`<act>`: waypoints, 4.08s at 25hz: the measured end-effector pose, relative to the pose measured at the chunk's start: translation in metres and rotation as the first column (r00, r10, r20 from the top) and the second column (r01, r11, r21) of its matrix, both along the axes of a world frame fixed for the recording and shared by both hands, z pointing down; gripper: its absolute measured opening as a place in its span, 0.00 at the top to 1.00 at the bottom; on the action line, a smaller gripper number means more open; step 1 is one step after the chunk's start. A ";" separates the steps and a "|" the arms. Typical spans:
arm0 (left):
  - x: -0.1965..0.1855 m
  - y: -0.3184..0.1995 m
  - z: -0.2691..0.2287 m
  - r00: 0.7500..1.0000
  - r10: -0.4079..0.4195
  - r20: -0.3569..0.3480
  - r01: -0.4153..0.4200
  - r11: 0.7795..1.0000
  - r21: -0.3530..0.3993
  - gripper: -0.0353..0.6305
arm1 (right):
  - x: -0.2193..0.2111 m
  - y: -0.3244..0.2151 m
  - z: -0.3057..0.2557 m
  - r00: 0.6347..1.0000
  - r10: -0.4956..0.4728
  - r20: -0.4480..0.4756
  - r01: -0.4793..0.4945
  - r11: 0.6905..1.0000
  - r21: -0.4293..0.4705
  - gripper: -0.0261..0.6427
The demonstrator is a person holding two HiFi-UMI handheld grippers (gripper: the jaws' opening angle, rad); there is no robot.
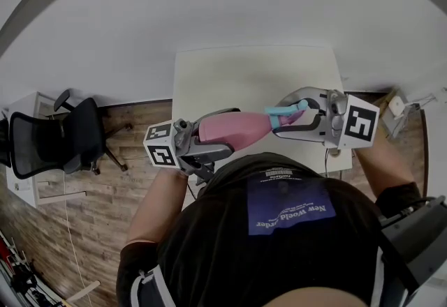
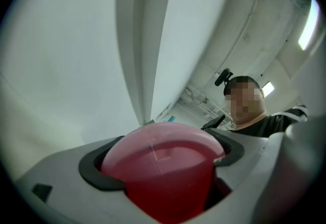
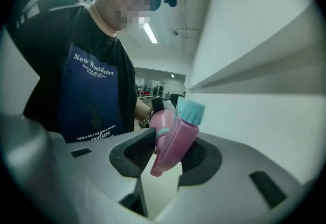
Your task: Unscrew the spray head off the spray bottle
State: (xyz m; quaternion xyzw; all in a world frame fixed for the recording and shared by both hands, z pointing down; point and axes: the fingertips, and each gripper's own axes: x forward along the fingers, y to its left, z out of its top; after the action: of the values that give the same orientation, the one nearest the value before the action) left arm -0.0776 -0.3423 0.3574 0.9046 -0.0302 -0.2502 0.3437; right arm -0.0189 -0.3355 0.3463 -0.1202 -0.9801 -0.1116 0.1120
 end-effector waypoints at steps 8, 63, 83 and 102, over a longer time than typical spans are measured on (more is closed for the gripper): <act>-0.004 -0.006 -0.001 0.994 0.023 -0.103 -0.030 0.997 -0.065 0.19 | 0.002 -0.002 0.003 0.999 0.017 -0.038 -0.009 0.979 0.205 0.78; 0.006 0.019 0.000 0.949 -0.212 0.233 0.089 0.890 0.448 0.19 | -0.006 -0.015 0.021 0.994 -0.038 -0.106 -0.022 0.856 -0.517 0.77; -0.004 0.003 0.006 0.997 -0.046 -0.057 0.048 0.998 0.030 0.19 | 0.000 0.001 0.017 0.990 -0.002 -0.141 0.016 0.995 0.097 0.76; -0.029 0.003 -0.013 0.904 -0.381 0.194 0.232 0.818 0.526 0.19 | 0.057 -0.085 0.014 0.964 0.265 -0.016 -0.131 0.422 -0.897 0.64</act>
State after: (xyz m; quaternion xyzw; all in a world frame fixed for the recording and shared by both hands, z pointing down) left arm -0.1066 -0.3392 0.3448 0.9713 -0.1626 -0.1664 0.0488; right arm 0.0385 -0.4207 0.3600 -0.0375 -0.9039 0.4258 -0.0184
